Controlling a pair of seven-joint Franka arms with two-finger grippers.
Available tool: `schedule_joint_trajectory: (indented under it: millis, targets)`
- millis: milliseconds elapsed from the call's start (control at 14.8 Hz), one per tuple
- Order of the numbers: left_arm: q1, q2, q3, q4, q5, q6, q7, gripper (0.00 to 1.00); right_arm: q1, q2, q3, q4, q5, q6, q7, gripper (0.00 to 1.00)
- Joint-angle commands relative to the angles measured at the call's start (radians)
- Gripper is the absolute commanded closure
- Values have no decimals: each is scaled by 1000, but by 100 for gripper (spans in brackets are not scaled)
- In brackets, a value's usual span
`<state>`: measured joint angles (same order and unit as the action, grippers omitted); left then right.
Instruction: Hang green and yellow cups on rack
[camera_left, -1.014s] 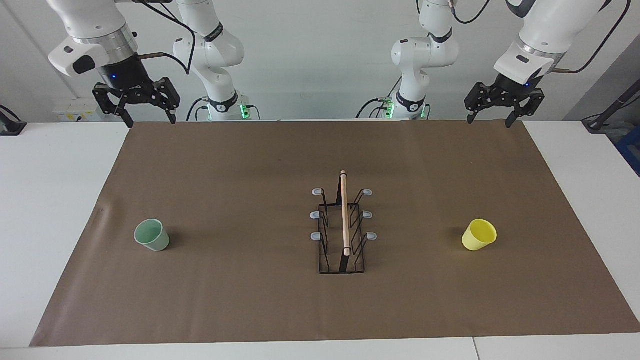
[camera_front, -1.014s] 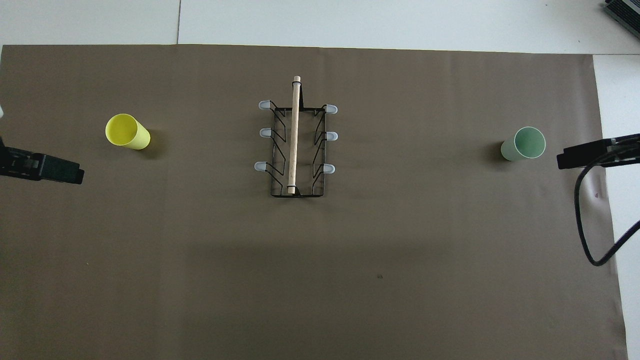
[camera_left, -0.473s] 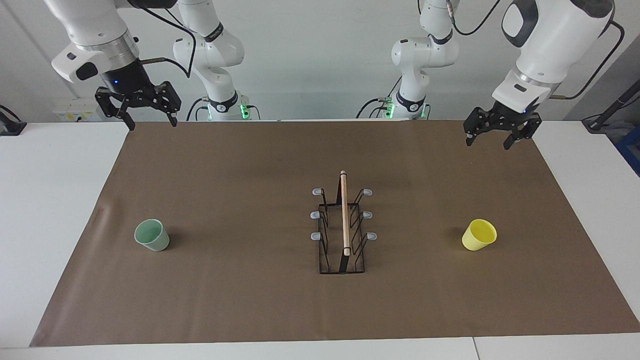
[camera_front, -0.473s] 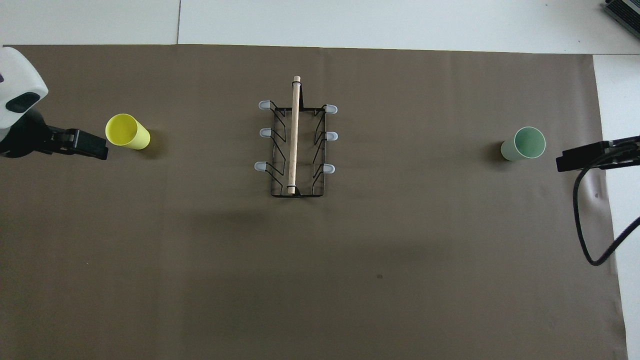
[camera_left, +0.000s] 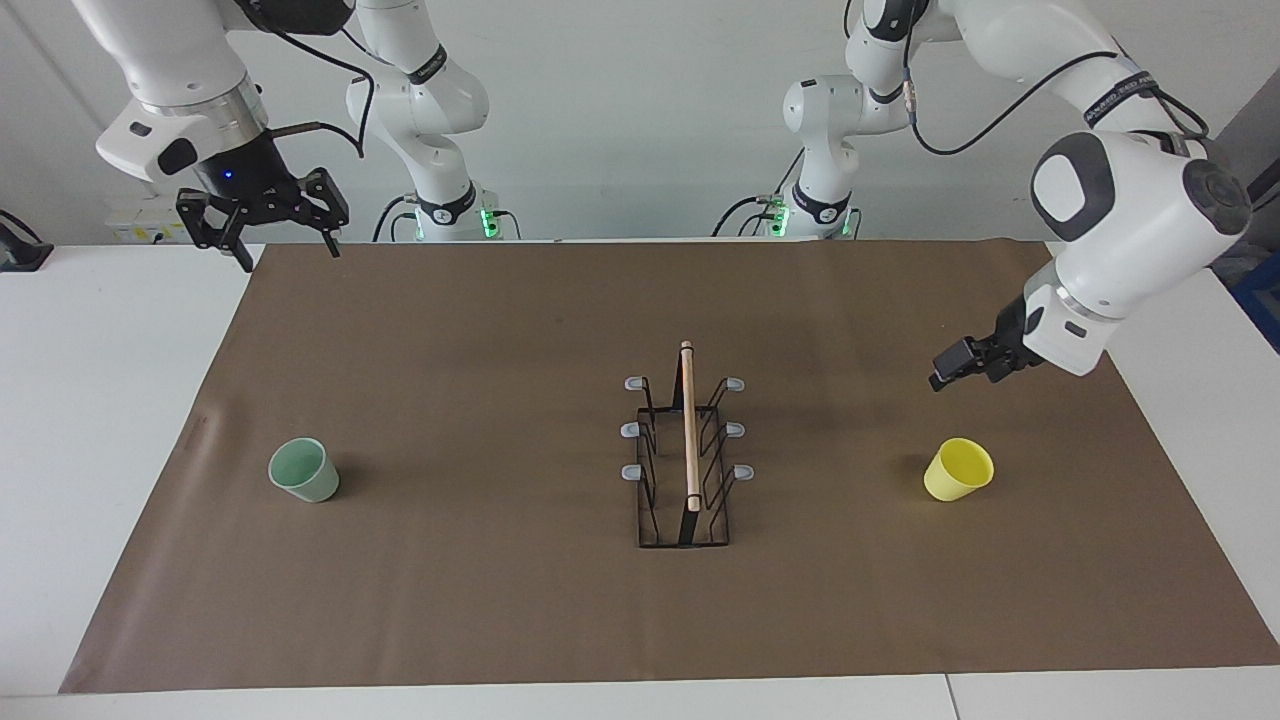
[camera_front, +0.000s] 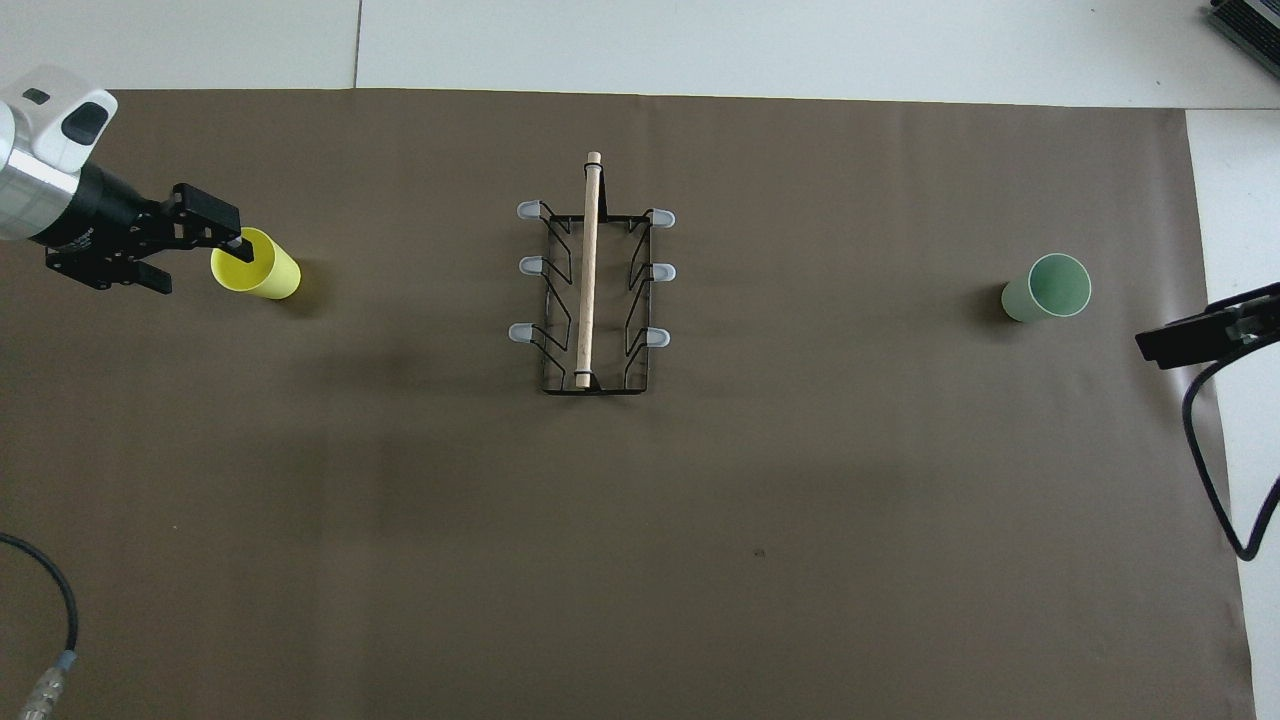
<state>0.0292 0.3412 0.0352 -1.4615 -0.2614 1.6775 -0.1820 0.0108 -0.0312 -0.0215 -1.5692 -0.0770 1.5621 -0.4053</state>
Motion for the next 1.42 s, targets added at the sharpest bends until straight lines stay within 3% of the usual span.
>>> schedule_joint_trajectory:
  millis: [0,135,270,473,608,743,946,1351]
  targets:
    - [93,30,35,-47,-163,37,-59,0,6,-26,12,-83,-52,48,-185,0]
    - [185,47,35,-118,-255,47,-118,0,78,-18,14,-145,-177,119,-279,0]
    - [227,59,34,-148,-353,76,-354,0,116,-3,14,-190,-260,167,-309,0]
    - [256,87,34,-213,-488,167,-563,0,164,17,14,-276,-352,243,-348,0]
    - [258,85,32,-284,-594,237,-681,0,250,89,14,-284,-488,242,-348,0]
    - [284,104,31,-322,-682,240,-688,0,296,141,14,-311,-585,266,-346,0]
    - [291,116,26,-351,-812,257,-775,0,331,157,14,-373,-700,334,-348,0]
    - [305,119,17,-431,-983,294,-757,0,316,218,14,-446,-880,489,-386,0]
